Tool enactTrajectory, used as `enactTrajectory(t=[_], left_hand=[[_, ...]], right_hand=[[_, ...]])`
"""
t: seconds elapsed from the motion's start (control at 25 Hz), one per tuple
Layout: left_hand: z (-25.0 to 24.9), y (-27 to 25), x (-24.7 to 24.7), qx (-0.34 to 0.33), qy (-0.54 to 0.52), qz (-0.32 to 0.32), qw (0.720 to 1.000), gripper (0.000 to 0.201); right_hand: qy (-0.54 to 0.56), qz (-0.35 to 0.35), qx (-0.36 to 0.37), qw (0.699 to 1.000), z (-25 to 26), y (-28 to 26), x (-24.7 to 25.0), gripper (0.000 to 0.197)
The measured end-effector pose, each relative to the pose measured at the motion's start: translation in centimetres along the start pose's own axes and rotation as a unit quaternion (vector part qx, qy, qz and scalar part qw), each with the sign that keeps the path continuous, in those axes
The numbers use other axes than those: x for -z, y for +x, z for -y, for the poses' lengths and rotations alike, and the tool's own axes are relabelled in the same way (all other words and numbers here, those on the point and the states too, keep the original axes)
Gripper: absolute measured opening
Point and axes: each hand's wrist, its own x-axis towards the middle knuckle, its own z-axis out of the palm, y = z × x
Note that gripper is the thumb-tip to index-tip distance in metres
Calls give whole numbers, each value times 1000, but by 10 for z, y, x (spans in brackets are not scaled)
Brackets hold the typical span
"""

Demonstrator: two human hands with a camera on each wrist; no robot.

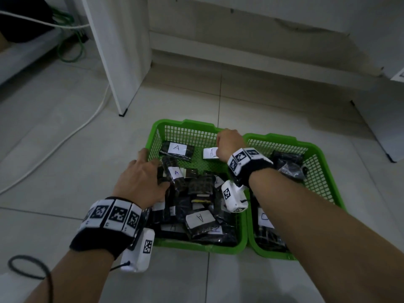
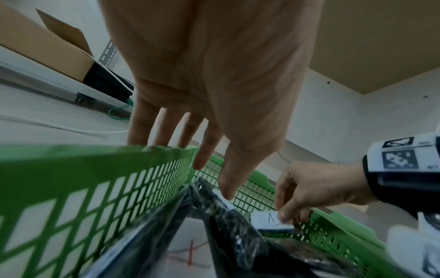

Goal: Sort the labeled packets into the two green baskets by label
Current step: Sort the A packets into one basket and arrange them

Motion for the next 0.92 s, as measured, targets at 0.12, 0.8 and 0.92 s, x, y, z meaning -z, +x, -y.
enactTrajectory(t=[0.12, 0.8, 0.92], left_hand=[[-1, 2, 6, -7, -12, -10, 1000, 43], [14, 15, 12, -9, -48, -39, 998, 26], [19, 19, 7, 1, -53, -42, 998, 23]], right_hand=[[-111, -2, 77, 991, 12, -4, -1, 12], [-20, 53, 98, 994, 44, 7, -11, 18], [89, 101, 136, 981, 67, -16, -18, 55]])
